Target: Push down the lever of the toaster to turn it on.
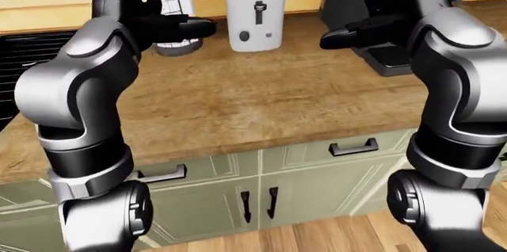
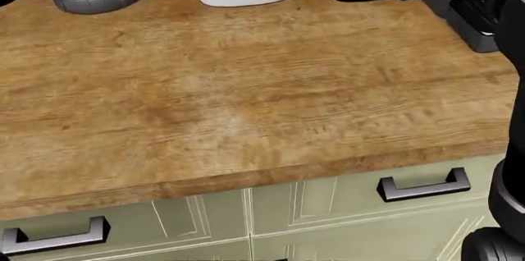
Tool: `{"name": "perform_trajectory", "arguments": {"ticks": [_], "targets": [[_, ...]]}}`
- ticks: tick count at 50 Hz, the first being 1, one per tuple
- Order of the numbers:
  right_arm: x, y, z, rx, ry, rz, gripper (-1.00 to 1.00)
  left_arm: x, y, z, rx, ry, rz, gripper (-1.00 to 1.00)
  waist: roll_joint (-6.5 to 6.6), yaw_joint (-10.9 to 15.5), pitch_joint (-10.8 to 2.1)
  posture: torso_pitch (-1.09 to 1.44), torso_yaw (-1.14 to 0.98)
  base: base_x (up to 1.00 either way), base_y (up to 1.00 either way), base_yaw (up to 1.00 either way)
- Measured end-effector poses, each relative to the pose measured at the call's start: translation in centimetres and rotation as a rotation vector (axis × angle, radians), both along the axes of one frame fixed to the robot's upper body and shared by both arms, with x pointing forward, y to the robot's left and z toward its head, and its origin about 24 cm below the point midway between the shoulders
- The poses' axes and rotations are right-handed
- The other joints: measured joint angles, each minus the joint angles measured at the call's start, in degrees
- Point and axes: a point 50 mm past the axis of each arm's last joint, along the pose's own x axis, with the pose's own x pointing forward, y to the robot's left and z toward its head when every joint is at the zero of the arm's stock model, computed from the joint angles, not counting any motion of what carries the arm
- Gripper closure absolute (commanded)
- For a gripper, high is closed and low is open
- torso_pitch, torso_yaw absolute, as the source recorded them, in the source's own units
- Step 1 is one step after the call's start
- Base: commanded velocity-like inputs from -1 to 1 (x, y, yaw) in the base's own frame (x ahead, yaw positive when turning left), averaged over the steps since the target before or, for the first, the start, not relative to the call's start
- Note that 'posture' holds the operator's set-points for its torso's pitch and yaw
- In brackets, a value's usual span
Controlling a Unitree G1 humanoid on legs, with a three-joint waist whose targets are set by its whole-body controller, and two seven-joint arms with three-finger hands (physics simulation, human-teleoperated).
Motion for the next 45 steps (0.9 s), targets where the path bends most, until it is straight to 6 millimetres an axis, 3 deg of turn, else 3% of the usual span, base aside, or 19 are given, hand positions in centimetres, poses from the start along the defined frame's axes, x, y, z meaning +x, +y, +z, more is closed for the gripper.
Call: {"name": "perform_trajectory", "arguments": {"ticks": [3,6,7,10,12,16,20,31,35,38,45], "targets": [[0.3,0.4,-0.8,0.002,0.036,0.011,-1.00,0.3,0.6,-0.9,-0.006,0.049,0.020,-1.00,-1.22,0.43,0.77,0.00,0.00,-0.03,0.00,0.00],[0.5,1.0,-1.4,0.001,0.067,0.031,-1.00,0.5,1.1,-1.8,-0.009,0.100,0.043,-1.00,-0.30,1.28,-0.65,0.00,0.00,-0.21,0.00,0.00],[0.5,0.9,-1.3,0.001,0.069,0.030,-1.00,0.5,1.0,-1.6,-0.008,0.099,0.042,-1.00,-0.45,1.19,-0.33,0.00,0.00,0.00,0.00,0.00],[0.3,0.4,-0.5,0.003,0.033,0.009,-1.00,0.1,0.4,-0.4,-0.003,0.039,0.019,-1.00,-2.51,1.26,1.06,0.00,0.00,0.00,0.00,0.00],[0.0,0.2,0.0,0.001,0.002,-0.001,-1.00,-0.2,0.0,0.1,0.000,0.006,0.004,-1.00,-4.32,1.57,0.85,0.00,0.00,0.00,0.00,0.00],[0.0,-0.4,-0.2,0.005,-0.002,-0.020,-1.00,0.2,-0.6,-0.6,0.003,0.040,-0.020,-1.00,-2.31,1.20,0.50,0.00,0.00,0.00,0.00,0.00],[0.0,-0.5,-0.8,0.011,0.018,-0.023,-1.00,0.0,-0.7,-0.7,0.003,0.043,-0.021,-1.00,-1.36,0.73,0.37,0.00,0.00,0.00,0.00,0.00],[0.1,-0.7,-1.0,-0.001,0.032,-0.044,-1.00,0.3,-0.6,-1.8,0.003,0.084,-0.028,-1.00,-1.87,1.01,-0.48,0.00,0.00,-0.01,0.00,0.36],[0.2,0.5,-0.6,-0.029,0.027,0.009,-1.00,-0.2,0.6,-0.7,-0.014,0.037,0.026,-1.00,-2.96,2.32,-0.86,0.00,0.00,-0.01,0.00,0.29],[0.2,0.7,-0.4,-0.036,0.021,0.027,-1.00,-0.4,0.7,-0.2,-0.018,-0.001,0.041,-1.00,-2.73,2.31,-0.73,0.00,0.00,0.00,0.00,0.00],[0.5,-0.1,-1.1,-0.025,0.043,-0.029,-1.00,0.2,-0.2,-1.8,-0.007,0.071,-0.008,-1.00,-1.87,1.01,0.11,0.00,0.00,0.00,0.00,0.00]]}}
